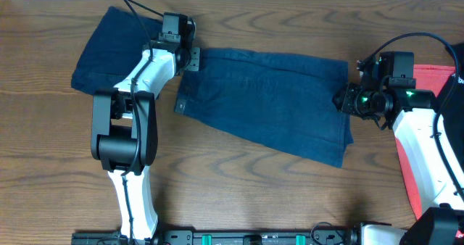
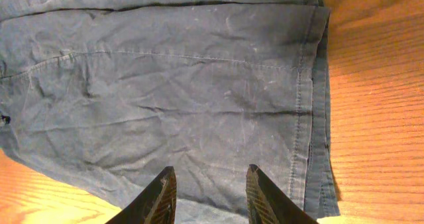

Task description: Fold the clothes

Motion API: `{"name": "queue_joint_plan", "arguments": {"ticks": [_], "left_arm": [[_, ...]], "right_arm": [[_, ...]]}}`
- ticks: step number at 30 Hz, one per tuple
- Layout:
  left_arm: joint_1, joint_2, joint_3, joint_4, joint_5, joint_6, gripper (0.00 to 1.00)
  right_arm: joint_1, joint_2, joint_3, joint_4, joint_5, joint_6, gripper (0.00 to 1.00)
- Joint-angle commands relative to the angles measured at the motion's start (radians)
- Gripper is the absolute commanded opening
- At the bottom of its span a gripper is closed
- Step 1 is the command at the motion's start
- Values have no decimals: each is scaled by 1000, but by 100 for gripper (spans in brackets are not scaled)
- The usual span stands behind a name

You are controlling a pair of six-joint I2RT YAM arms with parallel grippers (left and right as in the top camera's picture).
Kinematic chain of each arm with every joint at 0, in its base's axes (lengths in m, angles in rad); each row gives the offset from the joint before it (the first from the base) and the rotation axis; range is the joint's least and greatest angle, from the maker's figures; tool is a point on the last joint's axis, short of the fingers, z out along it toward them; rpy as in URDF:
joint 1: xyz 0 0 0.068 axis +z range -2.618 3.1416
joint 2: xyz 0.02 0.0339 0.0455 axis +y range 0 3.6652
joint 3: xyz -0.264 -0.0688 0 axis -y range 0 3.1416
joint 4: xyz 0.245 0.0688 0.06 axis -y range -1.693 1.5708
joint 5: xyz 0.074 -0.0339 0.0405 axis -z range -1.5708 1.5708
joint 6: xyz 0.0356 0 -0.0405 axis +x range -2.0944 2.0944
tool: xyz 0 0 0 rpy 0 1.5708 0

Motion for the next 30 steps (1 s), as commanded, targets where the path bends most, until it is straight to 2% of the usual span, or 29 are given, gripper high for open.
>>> {"name": "queue_joint_plan", "arguments": {"ticks": [1, 10, 14, 17, 23, 29, 30], "left_arm": [[2, 11, 0, 12, 79, 40, 56], [32, 53, 0, 17, 204, 77, 46], [61, 54, 0, 10, 245, 77, 24], [82, 48, 0, -3, 298, 76, 15], [101, -24, 2, -71, 332, 69, 13], [100, -127, 2, -165, 331, 69, 12], [100, -143, 2, -179, 332, 69, 12]], "right_arm": [[-2, -3, 2, 1, -5, -23, 33], [-2, -3, 2, -9, -5, -23, 33], [-2, -3, 2, -8, -5, -23, 32], [-2, -3, 2, -8, -5, -23, 32], [-2, -3, 2, -5, 33, -21, 33], [-5, 5, 0, 57, 190, -19, 35], [-5, 10, -2, 77, 218, -19, 33]]}}
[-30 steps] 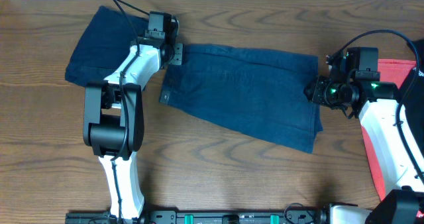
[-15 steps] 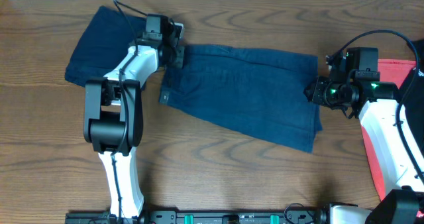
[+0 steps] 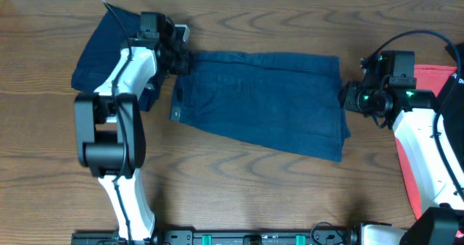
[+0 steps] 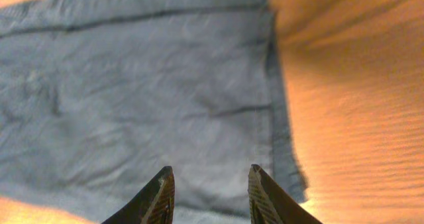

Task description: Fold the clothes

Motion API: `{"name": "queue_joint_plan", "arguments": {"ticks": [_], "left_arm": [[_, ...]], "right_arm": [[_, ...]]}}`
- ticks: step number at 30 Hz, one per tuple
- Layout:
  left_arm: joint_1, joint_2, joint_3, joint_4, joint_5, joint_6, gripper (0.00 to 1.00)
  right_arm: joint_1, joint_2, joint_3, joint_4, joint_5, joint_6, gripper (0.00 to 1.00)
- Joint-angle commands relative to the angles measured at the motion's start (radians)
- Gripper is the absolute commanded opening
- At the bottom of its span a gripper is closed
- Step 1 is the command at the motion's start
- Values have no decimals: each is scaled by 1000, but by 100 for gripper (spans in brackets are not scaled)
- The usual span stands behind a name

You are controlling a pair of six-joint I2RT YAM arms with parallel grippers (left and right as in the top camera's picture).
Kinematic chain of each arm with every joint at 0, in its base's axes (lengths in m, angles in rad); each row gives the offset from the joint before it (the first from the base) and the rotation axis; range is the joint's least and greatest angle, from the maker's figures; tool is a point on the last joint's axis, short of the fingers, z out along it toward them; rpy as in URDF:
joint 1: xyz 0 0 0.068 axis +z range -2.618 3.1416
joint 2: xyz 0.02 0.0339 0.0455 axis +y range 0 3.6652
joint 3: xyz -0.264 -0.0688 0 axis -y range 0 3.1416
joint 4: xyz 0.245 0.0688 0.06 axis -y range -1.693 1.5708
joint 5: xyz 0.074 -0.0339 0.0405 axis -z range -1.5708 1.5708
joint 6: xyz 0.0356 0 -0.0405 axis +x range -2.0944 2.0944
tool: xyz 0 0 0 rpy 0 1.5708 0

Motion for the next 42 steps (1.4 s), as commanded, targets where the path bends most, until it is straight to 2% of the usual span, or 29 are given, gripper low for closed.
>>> {"name": "queue_joint_plan", "arguments": {"ticks": [1, 11, 17, 21, 27, 38, 42], "left_arm": [[1, -94, 2, -33, 12, 7, 12], [1, -211, 2, -174, 11, 8, 12], [1, -219, 2, -208, 12, 11, 12], [1, -219, 2, -209, 12, 11, 13], [1, -219, 2, -211, 12, 11, 13], [1, -219, 2, -212, 11, 11, 13], [1, -219, 2, -211, 10, 11, 13]], "right_arm": [[-5, 17, -6, 48, 133, -8, 31], [-6, 251, -34, 404, 111, 77, 29], [-6, 410, -34, 649, 8, 78, 45], [-6, 488, -34, 726, 9, 78, 49], [-5, 556, -34, 755, 0, 78, 47], [-9, 558, -34, 745, -174, 77, 4], [-21, 526, -34, 723, -185, 73, 1]]}}
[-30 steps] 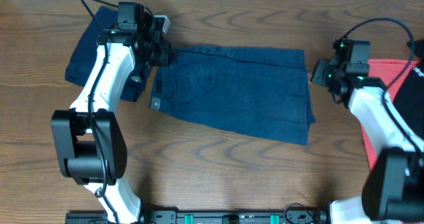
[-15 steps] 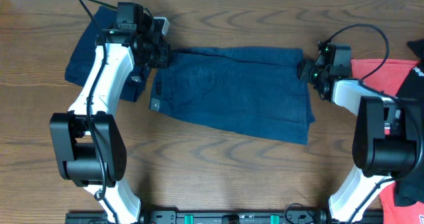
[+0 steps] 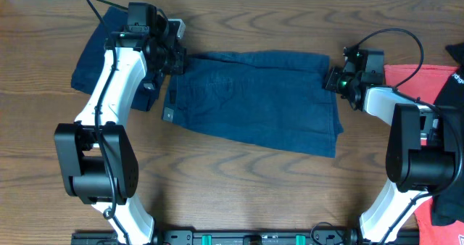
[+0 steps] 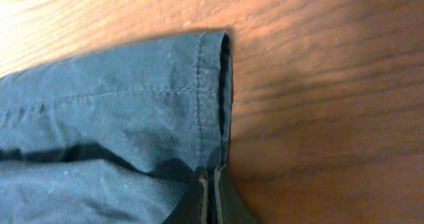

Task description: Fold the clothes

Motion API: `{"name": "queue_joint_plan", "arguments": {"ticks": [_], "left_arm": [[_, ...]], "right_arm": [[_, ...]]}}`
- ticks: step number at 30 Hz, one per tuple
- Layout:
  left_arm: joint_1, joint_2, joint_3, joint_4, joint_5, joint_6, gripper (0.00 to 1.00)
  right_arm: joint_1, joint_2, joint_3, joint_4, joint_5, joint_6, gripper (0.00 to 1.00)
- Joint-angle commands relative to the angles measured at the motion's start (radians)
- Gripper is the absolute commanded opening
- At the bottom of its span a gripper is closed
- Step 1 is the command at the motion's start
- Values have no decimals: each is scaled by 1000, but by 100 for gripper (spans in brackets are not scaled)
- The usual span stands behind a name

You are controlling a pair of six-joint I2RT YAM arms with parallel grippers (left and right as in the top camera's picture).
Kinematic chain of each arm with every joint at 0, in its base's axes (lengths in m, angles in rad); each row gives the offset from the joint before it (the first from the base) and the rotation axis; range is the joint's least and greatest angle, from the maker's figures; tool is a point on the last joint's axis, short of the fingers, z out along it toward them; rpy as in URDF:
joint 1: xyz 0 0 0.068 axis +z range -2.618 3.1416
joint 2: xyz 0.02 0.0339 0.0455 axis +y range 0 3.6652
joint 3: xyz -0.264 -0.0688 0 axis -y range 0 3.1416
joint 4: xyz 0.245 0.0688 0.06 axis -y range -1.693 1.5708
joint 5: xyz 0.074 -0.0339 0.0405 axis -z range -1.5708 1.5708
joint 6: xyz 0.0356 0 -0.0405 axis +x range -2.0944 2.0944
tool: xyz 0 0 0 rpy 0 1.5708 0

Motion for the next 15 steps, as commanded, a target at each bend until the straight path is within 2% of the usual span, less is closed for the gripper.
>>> {"name": "queue_joint_plan", "arguments": {"ticks": [1, 5, 10, 15], "left_arm": [[3, -24, 2, -3, -2, 10, 13], [3, -24, 2, -7, -25, 10, 13], [3, -36, 2, -10, -39, 10, 13], [3, -37, 2, -15, -39, 10, 12]], "right_arm": [[-18, -23, -8, -23, -56, -11, 1], [-27, -109, -8, -76, -54, -32, 1], [-29, -250, -8, -163, 53, -36, 1], [-29, -312, -8, -207, 52, -68, 1]]}}
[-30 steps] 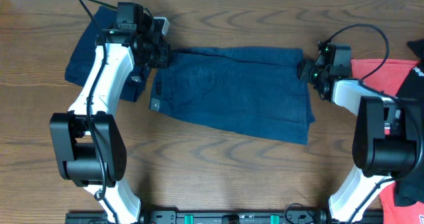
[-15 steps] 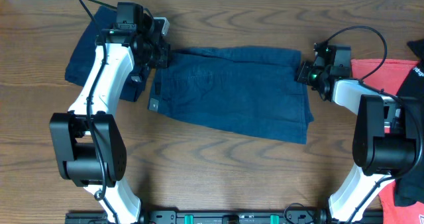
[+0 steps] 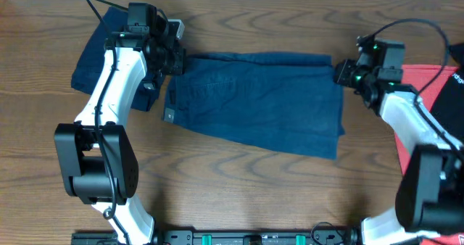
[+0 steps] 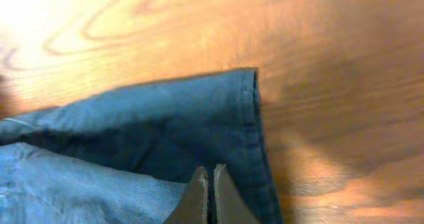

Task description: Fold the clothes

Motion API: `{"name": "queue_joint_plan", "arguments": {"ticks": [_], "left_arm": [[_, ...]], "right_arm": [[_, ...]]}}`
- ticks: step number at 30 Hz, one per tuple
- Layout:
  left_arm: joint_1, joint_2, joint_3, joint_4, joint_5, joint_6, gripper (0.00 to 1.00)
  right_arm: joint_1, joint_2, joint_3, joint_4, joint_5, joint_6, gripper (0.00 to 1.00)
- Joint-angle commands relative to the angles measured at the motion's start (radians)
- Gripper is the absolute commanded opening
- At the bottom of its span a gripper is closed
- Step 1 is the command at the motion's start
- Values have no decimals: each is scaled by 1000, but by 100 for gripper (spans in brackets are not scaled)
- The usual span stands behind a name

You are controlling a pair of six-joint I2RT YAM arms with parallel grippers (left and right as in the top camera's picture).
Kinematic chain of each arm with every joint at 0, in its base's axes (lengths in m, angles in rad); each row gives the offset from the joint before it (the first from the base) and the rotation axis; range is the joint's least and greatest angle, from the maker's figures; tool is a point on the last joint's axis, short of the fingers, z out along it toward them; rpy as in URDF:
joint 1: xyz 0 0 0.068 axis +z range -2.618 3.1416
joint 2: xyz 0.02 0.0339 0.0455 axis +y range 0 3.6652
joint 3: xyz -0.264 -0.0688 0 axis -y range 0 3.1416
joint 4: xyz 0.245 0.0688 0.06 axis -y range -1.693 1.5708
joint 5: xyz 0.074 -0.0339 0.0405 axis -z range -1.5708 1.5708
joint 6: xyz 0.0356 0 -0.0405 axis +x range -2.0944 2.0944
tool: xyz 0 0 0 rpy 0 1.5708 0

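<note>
A pair of blue denim shorts (image 3: 254, 100) lies spread across the middle of the table, waistband to the left. My left gripper (image 3: 174, 59) sits at the waistband's far corner and looks shut on it. My right gripper (image 3: 338, 76) is at the far right hem corner. In the right wrist view its fingers (image 4: 212, 173) are shut on the denim hem (image 4: 245, 118), which is held slightly off the wood.
A second dark blue garment (image 3: 90, 46) lies at the far left under my left arm. A red garment (image 3: 428, 82) and a black one (image 3: 451, 93) lie at the right edge, beneath my right arm. Bare wooden table (image 3: 239, 187) runs along the front.
My right gripper, still shut on the hem corner, has moved slightly right and away, and that corner has come with it. The left arm has not moved.
At first the shorts lay further right, my left gripper at the waistband and my right gripper open at the right hem. Then the shorts were further left with the left gripper. Later my right gripper was shut on the far right hem corner, which it still holds.
</note>
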Motion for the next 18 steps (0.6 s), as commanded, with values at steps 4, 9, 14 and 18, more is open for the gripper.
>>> {"name": "queue_joint_plan", "arguments": {"ticks": [4, 9, 14, 18], "left_arm": [[3, -35, 2, -10, -12, 10, 16], [3, -35, 2, -21, -12, 11, 6], [3, -35, 2, -43, -13, 11, 6], [3, -35, 2, -42, -12, 11, 23]], "right_arm": [[-8, -14, -2, -68, 40, -30, 1], [-8, -14, -2, -118, 94, -28, 1], [-8, -14, -2, -151, 110, -27, 1], [-8, -14, -2, -149, 110, -26, 1]]}}
